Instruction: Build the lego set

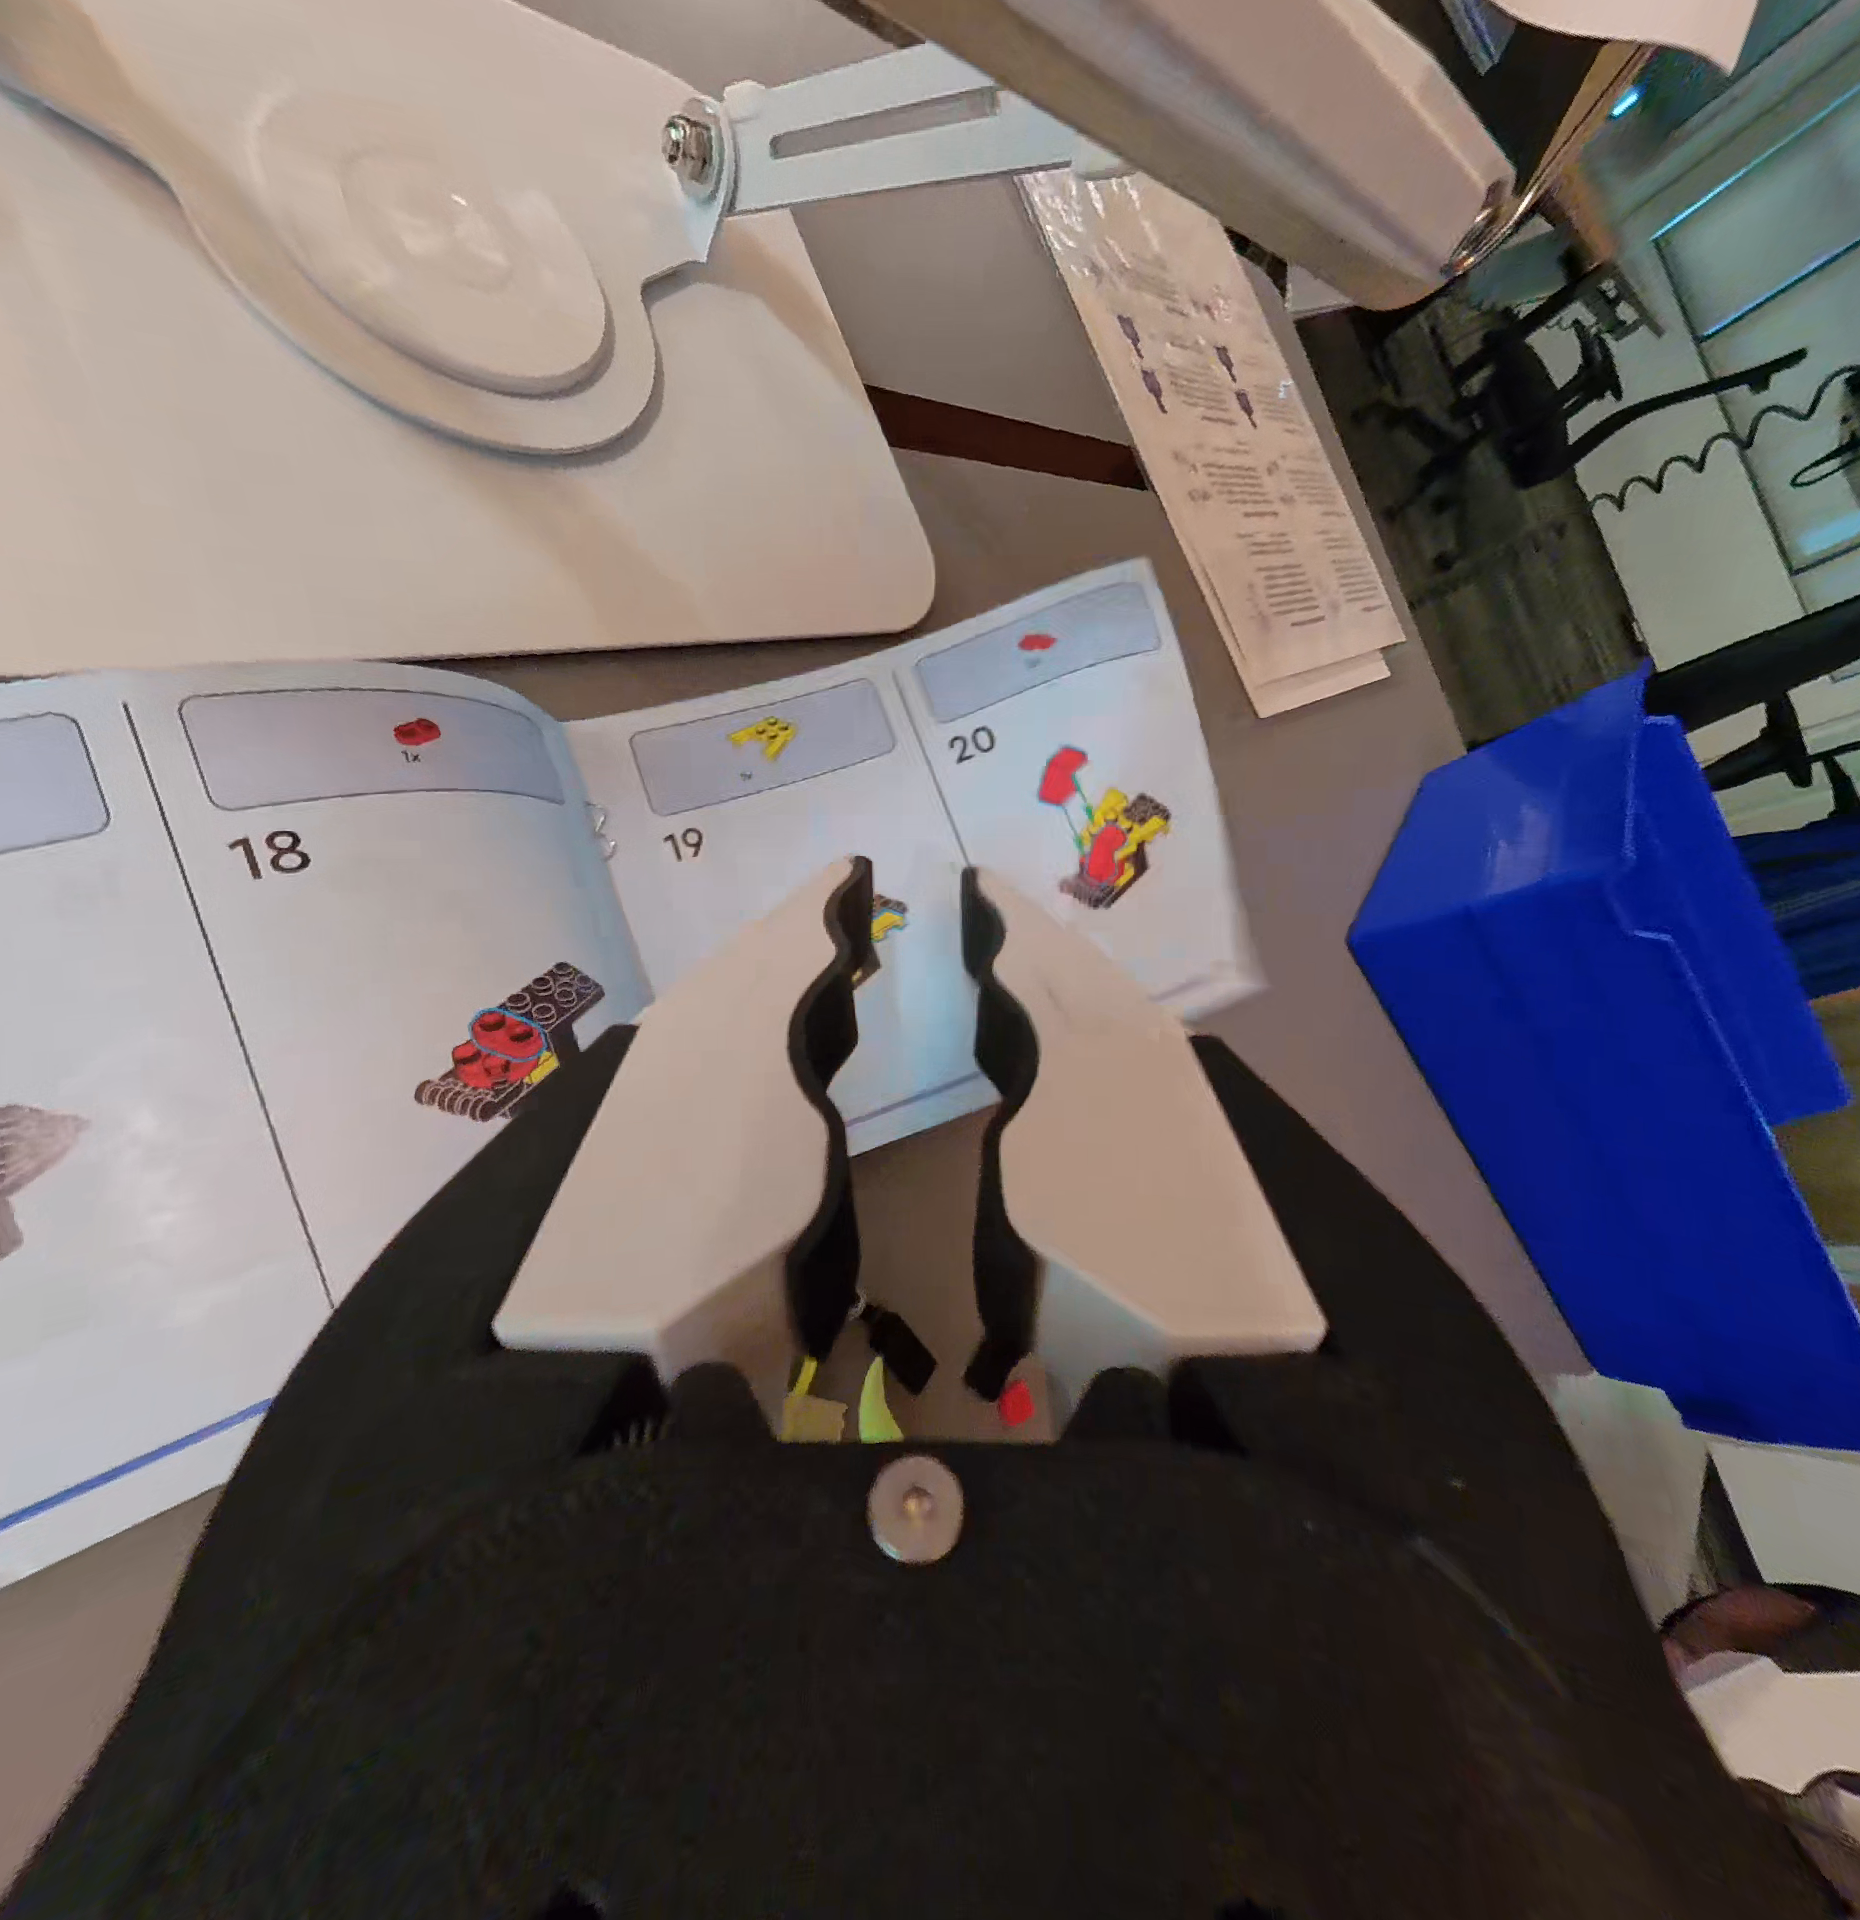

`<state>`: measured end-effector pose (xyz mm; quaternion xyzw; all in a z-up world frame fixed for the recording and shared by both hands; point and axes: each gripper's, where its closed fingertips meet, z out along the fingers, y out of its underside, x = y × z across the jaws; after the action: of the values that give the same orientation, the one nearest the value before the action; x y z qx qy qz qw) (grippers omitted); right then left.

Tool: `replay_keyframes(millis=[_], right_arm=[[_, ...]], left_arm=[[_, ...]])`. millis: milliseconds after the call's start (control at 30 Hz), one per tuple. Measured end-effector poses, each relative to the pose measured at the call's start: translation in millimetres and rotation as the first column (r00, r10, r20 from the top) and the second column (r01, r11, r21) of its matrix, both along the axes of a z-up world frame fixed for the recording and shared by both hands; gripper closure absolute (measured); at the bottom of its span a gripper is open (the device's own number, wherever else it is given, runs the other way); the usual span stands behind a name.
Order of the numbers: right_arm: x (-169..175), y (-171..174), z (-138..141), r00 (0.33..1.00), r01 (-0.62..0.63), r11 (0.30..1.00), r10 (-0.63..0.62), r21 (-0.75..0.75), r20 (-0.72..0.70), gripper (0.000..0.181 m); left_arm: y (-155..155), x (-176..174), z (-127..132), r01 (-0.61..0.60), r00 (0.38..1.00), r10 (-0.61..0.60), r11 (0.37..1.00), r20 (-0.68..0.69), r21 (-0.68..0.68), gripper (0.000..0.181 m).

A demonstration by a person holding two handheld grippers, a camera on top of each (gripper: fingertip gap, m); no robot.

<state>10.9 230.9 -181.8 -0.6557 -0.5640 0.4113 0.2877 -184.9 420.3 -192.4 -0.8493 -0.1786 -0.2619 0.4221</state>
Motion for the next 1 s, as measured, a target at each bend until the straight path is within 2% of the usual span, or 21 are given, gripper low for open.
replay_keyframes(millis=[133, 233, 367, 433, 467, 533, 600, 633, 733, 1000], right_arm=[[0, 2, -2, 1.0, 0.006, 1.0, -0.006, 0.0, 0.004, 0.152], [0, 3, -4, 1.0, 0.01, 1.0, -0.01, -0.006, 0.01, 0.152], [-1, 4, -7, 1.0, 0.011, 1.0, -0.011, -0.013, 0.017, 0.152], [-2, 4, -8, 1.0, 0.01, 1.0, -0.01, -0.013, 0.022, 0.152], [-2, 4, -9, 1.0, 0.01, 1.0, -0.01, -0.012, 0.024, 0.152], [-1, 4, -9, 1.0, 0.011, 1.0, -0.011, -0.01, 0.025, 0.152], [0, 5, -7, 1.0, 0.015, 1.0, -0.015, -0.008, 0.021, 0.152], [0, 6, -7, 1.0, 0.017, 1.0, -0.017, -0.008, 0.018, 0.152], [0, 7, -5, 1.0, 0.021, 1.0, -0.02, -0.015, 0.01, 0.152], [0, 7, -6, 1.0, 0.021, 1.0, -0.021, -0.022, 0.012, 0.152]], left_arm=[[0, 0, -1, 0.007, 1.0, -0.007, 1.0, -0.018, 0.0, 0.181], [1, 6, 0, 0.042, 0.999, -0.042, 0.999, -0.026, 0.006, 0.177], [2, 34, -5, 0.152, 0.977, -0.151, 0.988, -0.15, -0.002, 0.136], [2, 43, -19, 0.184, 0.935, -0.201, 0.979, -0.294, -0.084, 0.118], [1, 42, -28, 0.171, 0.903, -0.214, 0.975, -0.373, -0.145, 0.115], [2, 41, -41, 0.143, 0.851, -0.233, 0.965, -0.47, -0.221, 0.124], [3, 38, -46, 0.111, 0.826, -0.22, 0.966, -0.519, -0.233, 0.136], [4, 38, -46, 0.109, 0.825, -0.216, 0.968, -0.523, -0.228, 0.143], [4, 42, -47, 0.117, 0.864, -0.213, 0.966, -0.456, -0.23, 0.181], [4, 37, -38, 0.111, 0.909, -0.177, 0.975, -0.378, -0.191, 0.181]])
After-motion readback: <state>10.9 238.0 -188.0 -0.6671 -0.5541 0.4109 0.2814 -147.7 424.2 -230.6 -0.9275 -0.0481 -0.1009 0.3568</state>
